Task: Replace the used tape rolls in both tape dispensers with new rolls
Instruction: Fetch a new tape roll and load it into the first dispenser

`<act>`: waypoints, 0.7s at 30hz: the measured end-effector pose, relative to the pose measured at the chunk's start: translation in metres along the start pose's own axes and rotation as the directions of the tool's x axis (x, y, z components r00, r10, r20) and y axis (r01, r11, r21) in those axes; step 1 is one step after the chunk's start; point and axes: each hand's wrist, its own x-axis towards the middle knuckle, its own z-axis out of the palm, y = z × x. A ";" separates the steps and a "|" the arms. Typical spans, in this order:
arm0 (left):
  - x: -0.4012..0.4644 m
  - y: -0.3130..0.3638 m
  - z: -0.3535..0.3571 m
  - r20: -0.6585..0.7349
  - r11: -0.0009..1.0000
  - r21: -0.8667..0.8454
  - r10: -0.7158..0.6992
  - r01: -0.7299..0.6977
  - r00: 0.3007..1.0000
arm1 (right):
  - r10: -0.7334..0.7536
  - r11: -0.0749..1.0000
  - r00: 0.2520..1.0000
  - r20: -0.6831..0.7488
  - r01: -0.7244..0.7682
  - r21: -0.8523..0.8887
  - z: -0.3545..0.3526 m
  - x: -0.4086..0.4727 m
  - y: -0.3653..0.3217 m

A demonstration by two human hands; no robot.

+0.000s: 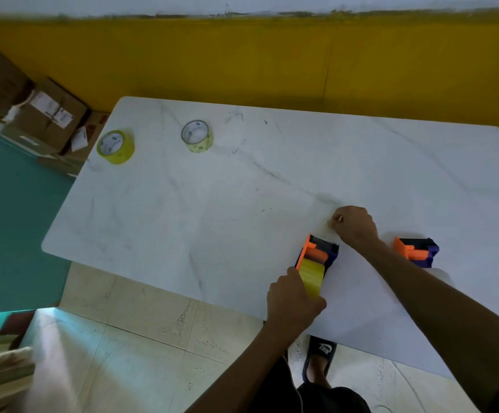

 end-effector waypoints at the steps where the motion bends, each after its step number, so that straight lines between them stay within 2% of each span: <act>1: -0.002 -0.005 0.002 -0.009 0.999 -0.038 0.004 -0.004 1.000 | -0.009 0.999 0.998 0.060 0.007 0.043 0.002 0.000 0.002; 4: -0.008 -0.020 0.003 -0.034 0.991 -0.130 0.020 -0.024 0.999 | -0.036 0.988 0.971 0.236 -0.001 0.153 0.005 -0.004 0.001; 6: -0.011 -0.027 0.002 -0.063 0.985 -0.158 0.059 -0.068 0.996 | 0.010 0.960 0.932 0.363 -0.111 0.256 0.000 -0.009 -0.001; 7: -0.013 -0.030 0.001 -0.081 0.982 -0.165 0.080 -0.092 0.994 | 0.046 0.917 0.892 0.450 -0.216 0.335 -0.003 -0.013 -0.001; 9: -0.014 -0.031 -0.003 -0.117 0.976 -0.169 0.118 -0.137 0.986 | 0.069 0.704 0.769 0.636 -0.490 0.515 -0.005 -0.019 0.002; 11: -0.014 -0.027 -0.008 -0.139 0.969 -0.187 0.135 -0.160 0.981 | 0.002 0.475 0.711 0.703 -0.619 0.625 0.001 -0.027 0.007; 13: -0.011 -0.016 -0.015 -0.171 0.963 -0.213 0.128 -0.163 0.977 | -0.055 0.346 0.737 0.673 -0.619 0.705 0.014 -0.038 0.009; 15: -0.005 -0.003 -0.024 -0.220 0.963 -0.205 0.127 -0.174 0.967 | -0.043 0.220 0.803 0.594 -0.572 0.790 0.026 -0.047 0.008; 18: 0.002 0.009 -0.035 -0.233 0.962 -0.174 0.168 -0.211 0.958 | 0.159 0.127 0.915 0.371 -0.392 0.911 0.026 -0.049 0.004; 19: 0.003 0.010 -0.037 -0.234 0.962 -0.162 0.181 -0.221 0.955 | 0.235 0.086 0.930 0.283 -0.310 0.947 0.020 -0.049 0.003; 21: 0.005 0.006 -0.037 -0.238 0.963 -0.151 0.182 -0.222 0.954 | 0.328 0.084 0.938 0.107 -0.142 0.986 0.003 -0.050 0.002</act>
